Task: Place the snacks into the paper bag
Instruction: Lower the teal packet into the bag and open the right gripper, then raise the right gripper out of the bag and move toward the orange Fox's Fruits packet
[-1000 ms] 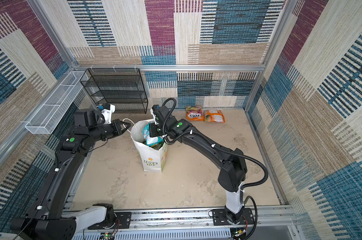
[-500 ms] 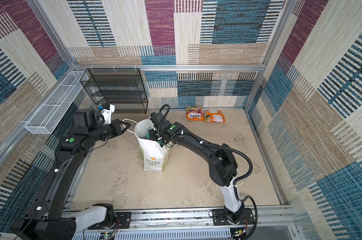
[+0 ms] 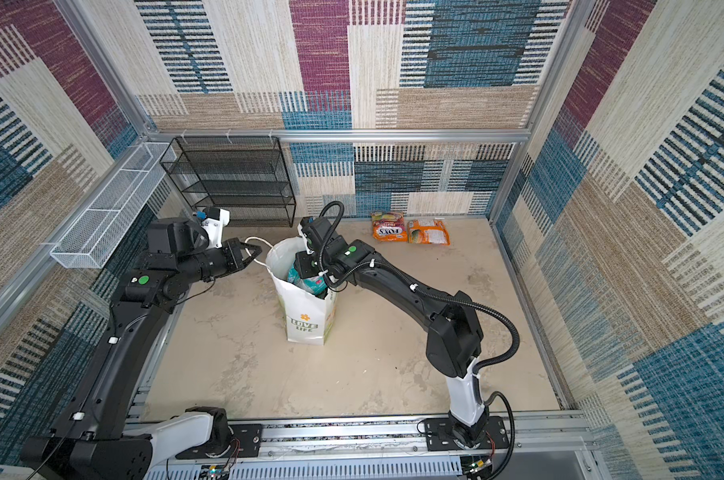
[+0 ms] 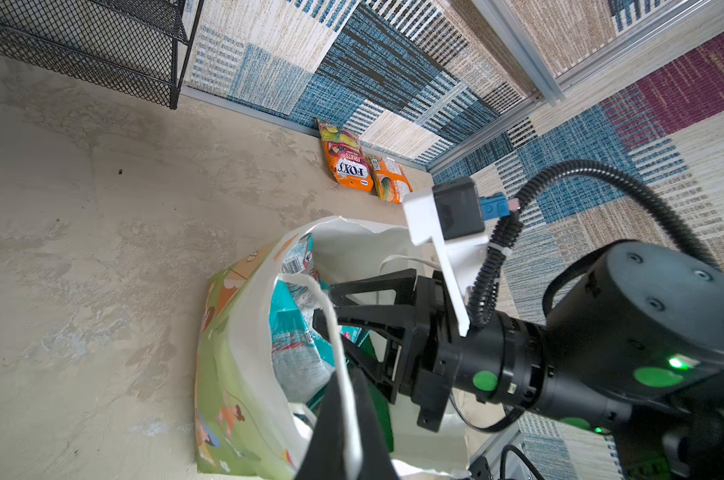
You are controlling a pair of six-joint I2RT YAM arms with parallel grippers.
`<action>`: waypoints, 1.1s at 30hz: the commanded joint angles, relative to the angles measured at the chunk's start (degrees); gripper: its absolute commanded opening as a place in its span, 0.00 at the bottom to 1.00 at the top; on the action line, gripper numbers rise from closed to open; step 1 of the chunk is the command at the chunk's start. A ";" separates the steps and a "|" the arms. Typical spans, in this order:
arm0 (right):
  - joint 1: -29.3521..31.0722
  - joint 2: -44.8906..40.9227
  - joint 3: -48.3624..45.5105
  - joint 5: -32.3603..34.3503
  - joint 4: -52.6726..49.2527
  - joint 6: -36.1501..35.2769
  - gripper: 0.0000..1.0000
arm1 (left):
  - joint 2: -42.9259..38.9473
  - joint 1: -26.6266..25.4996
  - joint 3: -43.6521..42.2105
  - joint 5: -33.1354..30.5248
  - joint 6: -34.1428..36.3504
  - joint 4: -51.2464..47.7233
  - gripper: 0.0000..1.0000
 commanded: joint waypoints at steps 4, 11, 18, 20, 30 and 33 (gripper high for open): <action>-0.05 -0.87 5.97 -1.74 -2.18 -2.06 0.54 | -0.05 0.05 -0.23 1.08 -0.80 2.39 0.02; -0.29 -1.84 18.90 -0.01 -6.33 -5.58 0.88 | 0.58 0.05 -0.07 0.64 -0.98 1.91 0.02; -2.85 -6.77 21.60 3.69 -6.56 -6.19 0.98 | 0.32 0.05 -0.06 0.64 -0.97 1.86 0.02; -5.11 -9.58 18.06 3.96 -4.66 -5.23 0.98 | 0.21 0.05 -0.07 0.56 -0.94 1.88 0.02; -19.55 -22.73 -7.65 -0.02 9.77 1.90 1.00 | 0.24 0.03 -0.15 0.73 -1.07 1.94 0.02; -24.10 -21.59 -12.16 -2.48 11.95 3.39 1.00 | 0.26 0.05 -0.15 0.73 -1.07 1.95 0.02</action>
